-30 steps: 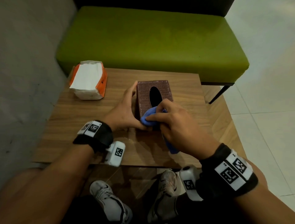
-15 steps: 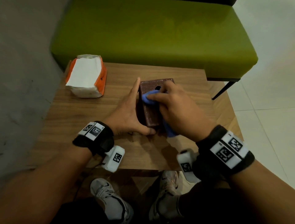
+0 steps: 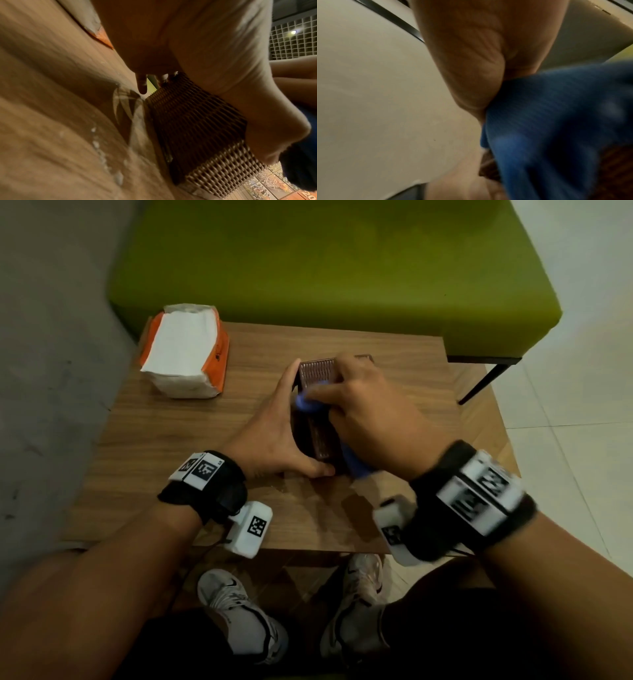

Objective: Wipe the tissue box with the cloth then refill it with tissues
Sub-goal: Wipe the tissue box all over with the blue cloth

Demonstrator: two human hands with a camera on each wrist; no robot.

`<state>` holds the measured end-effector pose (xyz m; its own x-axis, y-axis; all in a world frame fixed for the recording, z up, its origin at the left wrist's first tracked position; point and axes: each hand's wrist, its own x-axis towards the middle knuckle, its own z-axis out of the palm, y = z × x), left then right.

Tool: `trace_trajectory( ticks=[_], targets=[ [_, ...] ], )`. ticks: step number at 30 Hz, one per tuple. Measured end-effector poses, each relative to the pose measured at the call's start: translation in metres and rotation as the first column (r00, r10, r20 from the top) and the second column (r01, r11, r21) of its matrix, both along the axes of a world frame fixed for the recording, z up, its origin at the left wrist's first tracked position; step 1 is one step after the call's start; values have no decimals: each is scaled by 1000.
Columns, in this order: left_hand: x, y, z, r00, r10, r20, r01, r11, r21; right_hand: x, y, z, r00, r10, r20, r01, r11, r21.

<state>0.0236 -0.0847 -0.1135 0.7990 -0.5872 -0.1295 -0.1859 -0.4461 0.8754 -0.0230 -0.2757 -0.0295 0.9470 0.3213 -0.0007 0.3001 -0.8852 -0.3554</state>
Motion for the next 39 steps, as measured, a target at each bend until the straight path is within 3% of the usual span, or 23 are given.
trace_trajectory(
  ticks=[2,4,9,12,15,21,27,33,39],
  targets=[
    [0,-1,-1,1000,-2,1,2,1000,-4,-30,-9,5,993,114,-28,-114,993,-6],
    [0,0,-2,1000,-4,5,4,1000,-1,-42,-14,6,990,132,-40,-131,991,12],
    [-3,-1,2,1000,1,-7,-1,1000,4,12,0,-7,996,-84,5,84,996,4],
    [-2,0,-1,999,10,-31,-11,1000,-17,-15,2,-4,1000,20,9,-19,996,-87],
    [-2,1,-3,1000,7,-23,-7,1000,-9,-50,-14,5,994,109,-19,-110,993,-38],
    [-2,-1,3,1000,-9,-15,10,1000,12,3,-56,-3,990,-134,43,134,991,11],
    [6,14,18,997,-42,-67,40,999,-29,-31,-47,-1,986,-111,127,102,992,78],
    [-8,25,12,972,234,19,-231,966,-118,-47,-28,-12,982,-188,27,177,957,228],
    [-24,15,0,993,114,27,-114,993,13,-48,-12,-20,967,-250,37,225,917,331]
  ],
)
